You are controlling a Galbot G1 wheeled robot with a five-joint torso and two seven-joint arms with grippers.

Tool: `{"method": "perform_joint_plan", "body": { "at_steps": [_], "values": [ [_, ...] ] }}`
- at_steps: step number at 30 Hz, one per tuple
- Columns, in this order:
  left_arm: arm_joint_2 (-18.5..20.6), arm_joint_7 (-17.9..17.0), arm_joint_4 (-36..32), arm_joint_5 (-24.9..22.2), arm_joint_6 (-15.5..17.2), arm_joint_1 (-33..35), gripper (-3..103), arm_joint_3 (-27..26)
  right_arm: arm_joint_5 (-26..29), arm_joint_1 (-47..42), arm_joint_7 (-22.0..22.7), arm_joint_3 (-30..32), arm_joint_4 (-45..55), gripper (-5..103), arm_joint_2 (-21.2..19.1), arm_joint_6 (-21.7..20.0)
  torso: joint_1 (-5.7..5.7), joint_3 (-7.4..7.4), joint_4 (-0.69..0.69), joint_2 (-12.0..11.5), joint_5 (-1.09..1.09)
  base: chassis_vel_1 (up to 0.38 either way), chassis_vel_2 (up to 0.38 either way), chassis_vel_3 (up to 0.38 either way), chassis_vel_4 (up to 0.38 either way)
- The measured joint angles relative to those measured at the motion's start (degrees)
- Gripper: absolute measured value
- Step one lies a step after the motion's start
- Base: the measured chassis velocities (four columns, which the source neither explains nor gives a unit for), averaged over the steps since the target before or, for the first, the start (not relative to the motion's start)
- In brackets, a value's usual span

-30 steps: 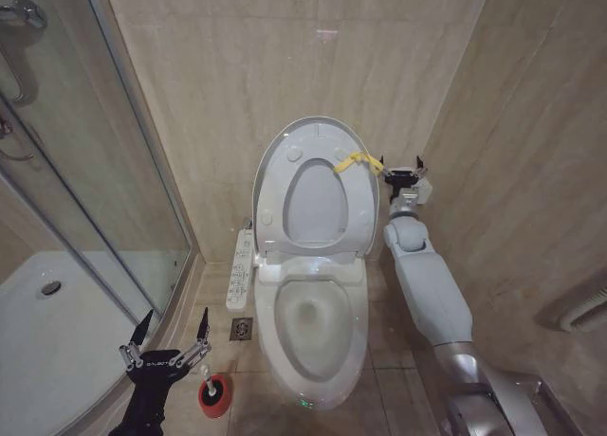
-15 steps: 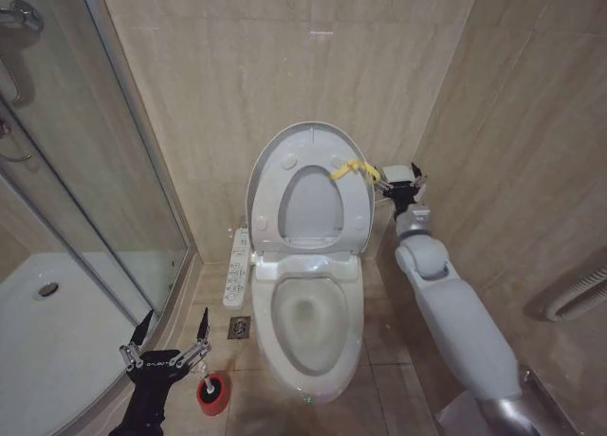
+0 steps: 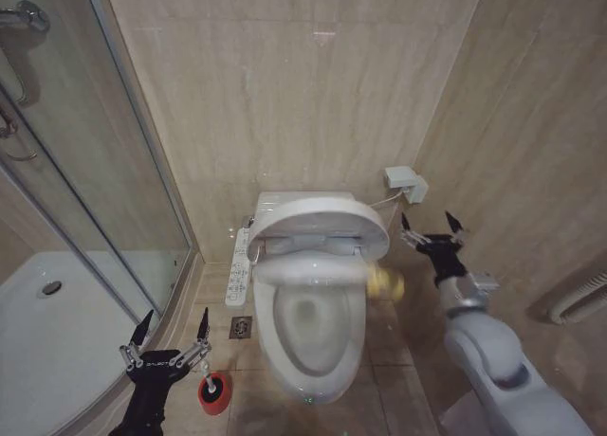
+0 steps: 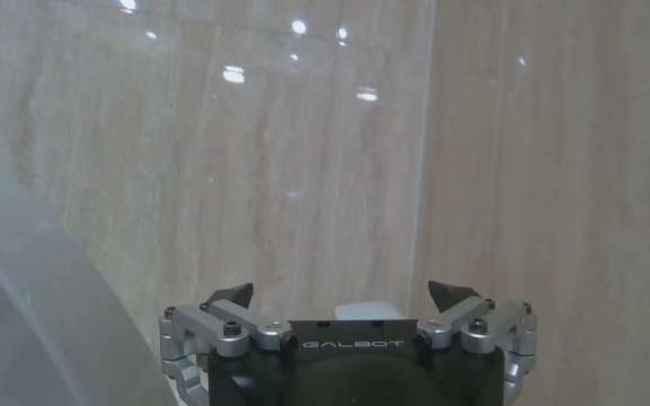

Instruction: Open the toilet lid, clean the toilet bowl with a toilet brush, close the toilet lid, and flush.

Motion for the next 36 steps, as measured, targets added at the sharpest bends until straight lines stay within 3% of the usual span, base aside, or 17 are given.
{"method": "perform_joint_plan", "body": {
  "at_steps": [5, 11, 16, 18, 25, 36],
  "values": [
    [0.0, 0.0, 0.0, 0.0, 0.0, 0.0, 100, 0.0, 0.4, -2.1, 1.4, 0.6, 2.3, 100, 0.7, -1.8, 0.00, 0.00, 0.00, 0.0, 0.00, 0.000, 0.000, 0.000, 0.000],
    [0.0, 0.0, 0.0, 0.0, 0.0, 0.0, 100, 0.0, 5.8, -3.9, 2.8, 1.4, 8.7, 100, 1.4, -6.8, 0.02, 0.01, 0.03, 0.0, 0.00, 0.000, 0.000, 0.000, 0.000],
    [0.0, 0.0, 0.0, 0.0, 0.0, 0.0, 100, 0.0, 7.1, -12.3, 1.8, 4.6, 15.9, 100, 2.7, -8.3, 0.02, 0.01, -0.01, 0.0, 0.01, 0.000, 0.000, 0.000, 0.000],
    [0.0, 0.0, 0.0, 0.0, 0.0, 0.0, 100, 0.0, 4.5, -17.3, -0.6, 5.1, 18.5, 100, 4.6, -7.9, 0.02, 0.00, 0.00, 0.0, 0.00, 0.000, 0.000, 0.000, 0.000],
    [0.0, 0.0, 0.0, 0.0, 0.0, 0.0, 100, 0.0, 0.5, -26.6, -2.5, 3.4, 19.4, 100, 9.3, -7.8, 0.01, 0.00, -0.01, 0.0, 0.00, 0.000, 0.000, 0.000, 0.000],
    [0.0, 0.0, 0.0, 0.0, 0.0, 0.0, 100, 0.0, -3.6, -25.2, -4.0, 4.8, 19.1, 100, 13.3, -5.6, 0.01, 0.01, 0.02, 0.0, 0.00, 0.000, 0.000, 0.000, 0.000]
  ]
}}
